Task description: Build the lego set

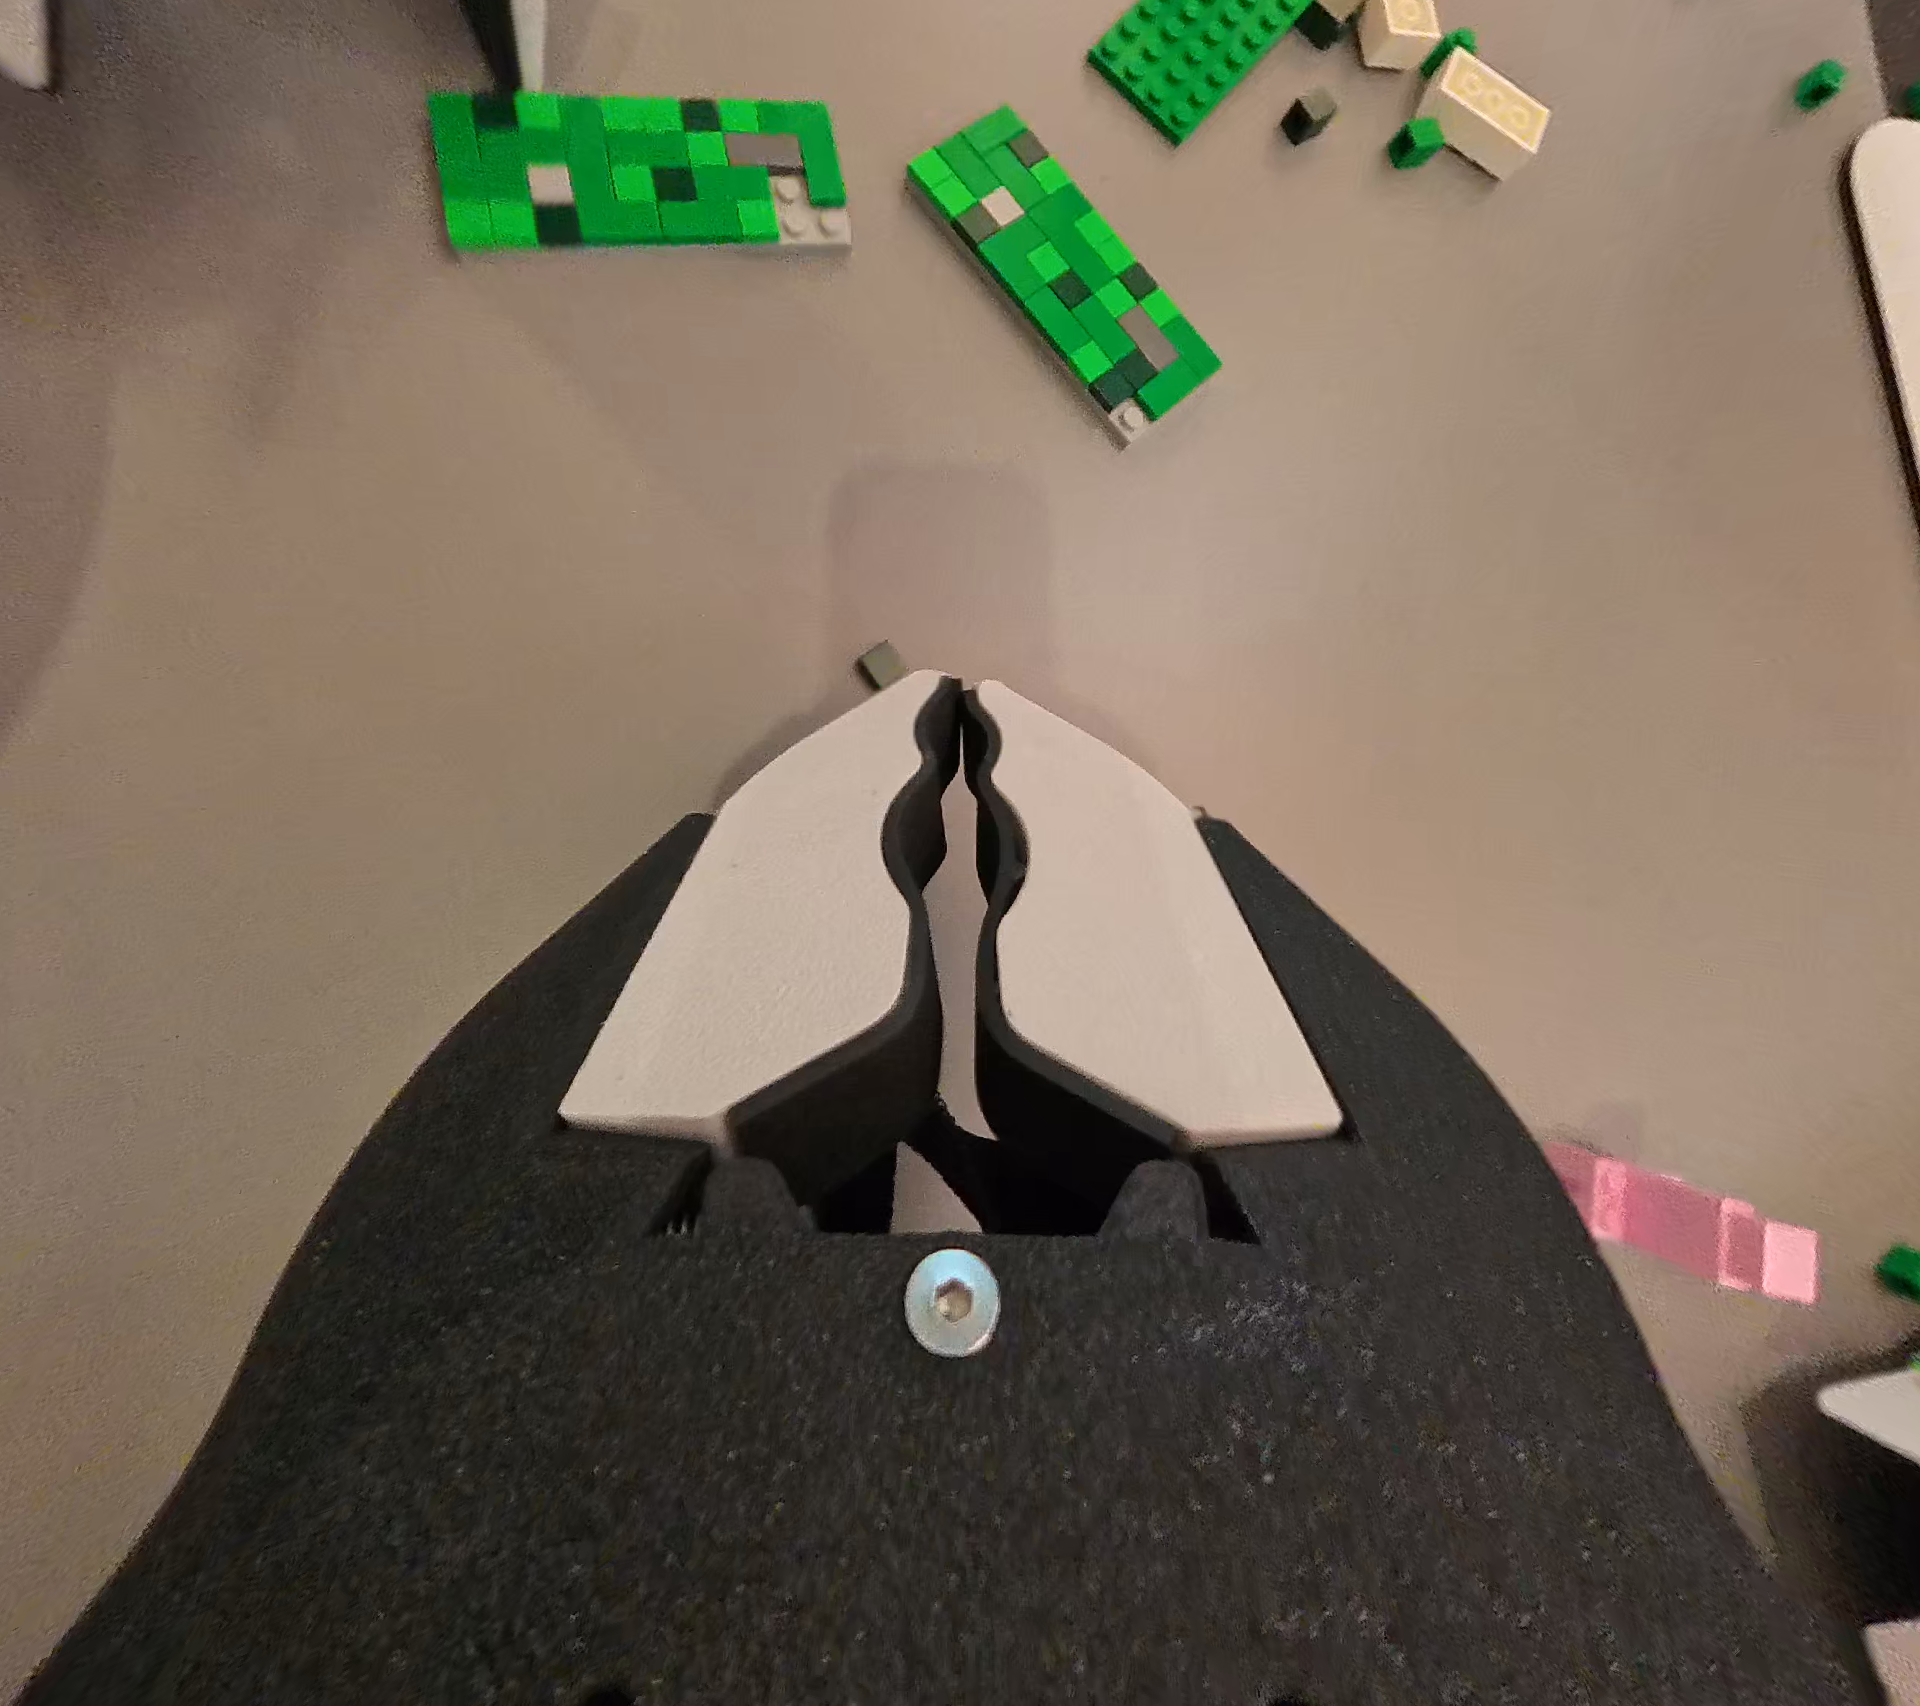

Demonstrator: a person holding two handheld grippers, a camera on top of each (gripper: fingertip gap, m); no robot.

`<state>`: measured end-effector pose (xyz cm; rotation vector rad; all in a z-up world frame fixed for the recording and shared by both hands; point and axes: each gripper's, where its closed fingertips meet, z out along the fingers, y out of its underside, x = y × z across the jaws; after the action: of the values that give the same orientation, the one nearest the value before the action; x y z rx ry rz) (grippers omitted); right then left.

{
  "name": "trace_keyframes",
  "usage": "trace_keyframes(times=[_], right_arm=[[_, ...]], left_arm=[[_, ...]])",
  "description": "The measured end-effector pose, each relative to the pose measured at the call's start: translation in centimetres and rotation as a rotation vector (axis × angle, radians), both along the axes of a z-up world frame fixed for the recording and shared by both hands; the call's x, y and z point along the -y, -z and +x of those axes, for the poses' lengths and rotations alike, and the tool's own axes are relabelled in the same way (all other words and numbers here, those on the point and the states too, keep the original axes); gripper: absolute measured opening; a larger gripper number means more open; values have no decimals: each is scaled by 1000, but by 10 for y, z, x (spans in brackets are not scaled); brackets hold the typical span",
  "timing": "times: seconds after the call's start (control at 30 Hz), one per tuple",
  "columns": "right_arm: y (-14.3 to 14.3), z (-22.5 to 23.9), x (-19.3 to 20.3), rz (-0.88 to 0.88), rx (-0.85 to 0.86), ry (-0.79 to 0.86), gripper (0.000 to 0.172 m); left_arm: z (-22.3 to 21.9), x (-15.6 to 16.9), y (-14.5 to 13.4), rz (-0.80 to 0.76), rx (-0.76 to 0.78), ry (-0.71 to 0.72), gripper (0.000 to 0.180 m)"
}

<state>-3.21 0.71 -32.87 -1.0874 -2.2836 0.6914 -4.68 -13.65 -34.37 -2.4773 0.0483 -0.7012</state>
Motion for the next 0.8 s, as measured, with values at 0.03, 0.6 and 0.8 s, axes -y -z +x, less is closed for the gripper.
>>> trace_keyframes(times=[0.03,0.6,0.8], right_arm=[[1,2,0,-9,0,19,0],[4,10,23,-108,-68,334,9],[9,9,20,2,-75,386,9]], left_arm=[[7,-4,-3,19,52,12,76],[-39,-25,-18,328,-96,19,72],[-31,-28,0,272,-145,96,74]])
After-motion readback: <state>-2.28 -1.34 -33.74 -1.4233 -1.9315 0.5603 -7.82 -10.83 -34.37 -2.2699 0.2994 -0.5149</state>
